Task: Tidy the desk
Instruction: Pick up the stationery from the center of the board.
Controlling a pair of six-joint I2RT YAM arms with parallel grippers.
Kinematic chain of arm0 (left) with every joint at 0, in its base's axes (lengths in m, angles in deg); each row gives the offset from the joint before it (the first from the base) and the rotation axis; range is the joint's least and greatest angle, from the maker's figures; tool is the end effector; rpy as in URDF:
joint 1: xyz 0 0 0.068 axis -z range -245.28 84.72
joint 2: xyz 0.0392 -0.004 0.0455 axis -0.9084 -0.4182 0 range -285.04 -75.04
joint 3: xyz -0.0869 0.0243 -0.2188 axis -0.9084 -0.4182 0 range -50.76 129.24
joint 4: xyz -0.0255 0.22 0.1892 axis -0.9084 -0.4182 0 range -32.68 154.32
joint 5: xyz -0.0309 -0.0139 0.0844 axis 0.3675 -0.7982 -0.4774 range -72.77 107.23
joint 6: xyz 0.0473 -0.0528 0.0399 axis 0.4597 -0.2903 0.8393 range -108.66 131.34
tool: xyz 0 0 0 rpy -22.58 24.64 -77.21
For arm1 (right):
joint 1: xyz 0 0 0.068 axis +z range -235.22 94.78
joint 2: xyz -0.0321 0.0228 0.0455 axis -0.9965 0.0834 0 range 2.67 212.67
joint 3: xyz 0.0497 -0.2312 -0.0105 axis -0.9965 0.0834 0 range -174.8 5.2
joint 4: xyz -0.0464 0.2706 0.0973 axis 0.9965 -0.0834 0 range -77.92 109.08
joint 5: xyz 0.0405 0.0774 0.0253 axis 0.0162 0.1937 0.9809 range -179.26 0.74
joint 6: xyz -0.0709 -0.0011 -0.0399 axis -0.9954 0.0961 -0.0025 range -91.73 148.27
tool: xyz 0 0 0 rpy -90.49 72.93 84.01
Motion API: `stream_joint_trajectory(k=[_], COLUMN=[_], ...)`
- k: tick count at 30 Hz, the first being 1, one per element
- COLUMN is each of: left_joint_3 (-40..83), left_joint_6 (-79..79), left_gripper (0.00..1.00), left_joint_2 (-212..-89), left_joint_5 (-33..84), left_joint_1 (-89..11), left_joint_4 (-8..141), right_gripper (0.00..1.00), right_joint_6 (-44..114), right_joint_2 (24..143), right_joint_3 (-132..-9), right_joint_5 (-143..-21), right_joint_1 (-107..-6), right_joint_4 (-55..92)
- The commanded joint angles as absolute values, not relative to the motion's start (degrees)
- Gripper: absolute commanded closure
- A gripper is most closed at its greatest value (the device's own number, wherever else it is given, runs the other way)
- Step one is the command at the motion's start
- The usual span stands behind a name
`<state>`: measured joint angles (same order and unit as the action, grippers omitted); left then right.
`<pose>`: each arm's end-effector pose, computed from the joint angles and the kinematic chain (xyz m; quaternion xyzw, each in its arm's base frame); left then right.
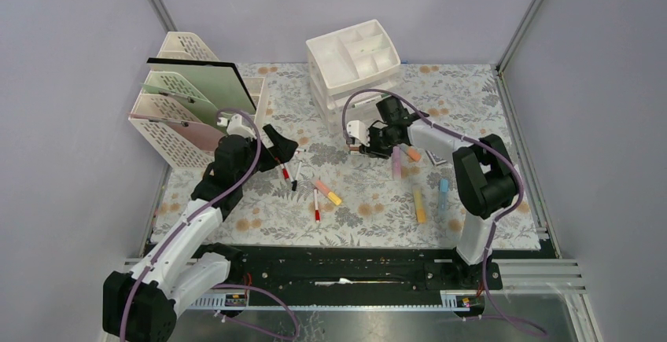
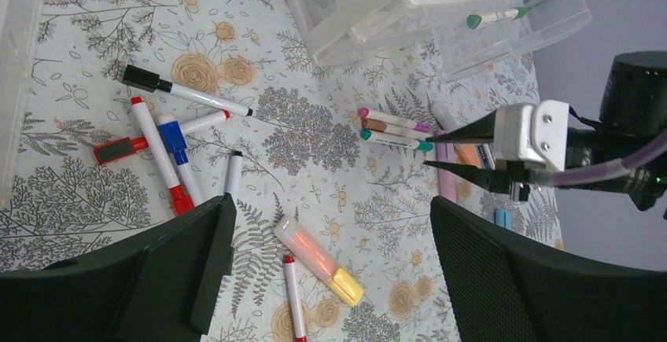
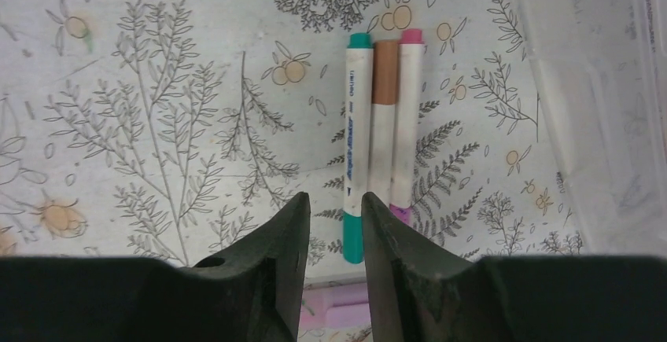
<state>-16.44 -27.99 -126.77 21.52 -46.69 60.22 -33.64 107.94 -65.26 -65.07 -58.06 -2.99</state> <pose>0.2789 -0.0993 0.2130 -0.1280 0.8163 -0.2994 0.4770 0.3576 0.2159 0.1074 -0.6999 0.6262 0.1083 0.3260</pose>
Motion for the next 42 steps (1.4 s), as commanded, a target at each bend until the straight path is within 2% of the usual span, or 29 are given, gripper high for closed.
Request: stream_joint_trajectory(k=[1, 12, 20, 22, 28, 31, 36, 42], left_joint_3=[-17.5, -18.6, -18.3, -18.2, -18.1, -18.2, -18.4, -18.4], left_joint_6=[-28.8, -29.9, -29.8, -29.8, -29.9, -30.3, -31.0, -31.8], left_gripper=[0.01, 0.01, 0.01, 0.01, 0.01, 0.01, 0.01, 0.01], left_joint_2=[-124.3, -123.5, -124.1, -124.4, -124.5, -124.6, -125.0, -124.9], left_joint_5=[22.4, 22.3, 22.9, 23.1, 23.4, 23.7, 24.7, 26.1], left_joint_1=[-46.8, -46.8, -46.8, -46.8, -46.8, -46.9, -46.8, -46.8], left_joint_4=[62.3, 62.8, 63.2, 63.3, 63.5, 63.6, 64.0, 64.1], right_gripper=[0.62, 0.62, 0.61, 0.65, 0.92, 0.99, 1.0, 1.0], right_joint_6=[-35.1, -36.2, -36.2, -36.2, -34.4, -31.6, -25.3, -17.0], right_joint_2=[110.9, 116.4, 117.3, 117.1, 113.8, 111.4, 109.6, 102.5], right_joint_3=[-69.5, -72.6, -70.2, -69.2, -62.6, -59.8, -60.8, -62.6], right_joint_5=[-67.4, -69.0, -69.6, -69.4, -71.3, -73.1, -74.5, -67.6], right_joint_1=[-58.0, -58.0, -58.0, -57.9, -55.8, -54.2, -53.3, -53.3], right_joint_4=[-4.9, -6.2, -6.3, -6.3, -2.2, -0.4, -1.2, -4.3])
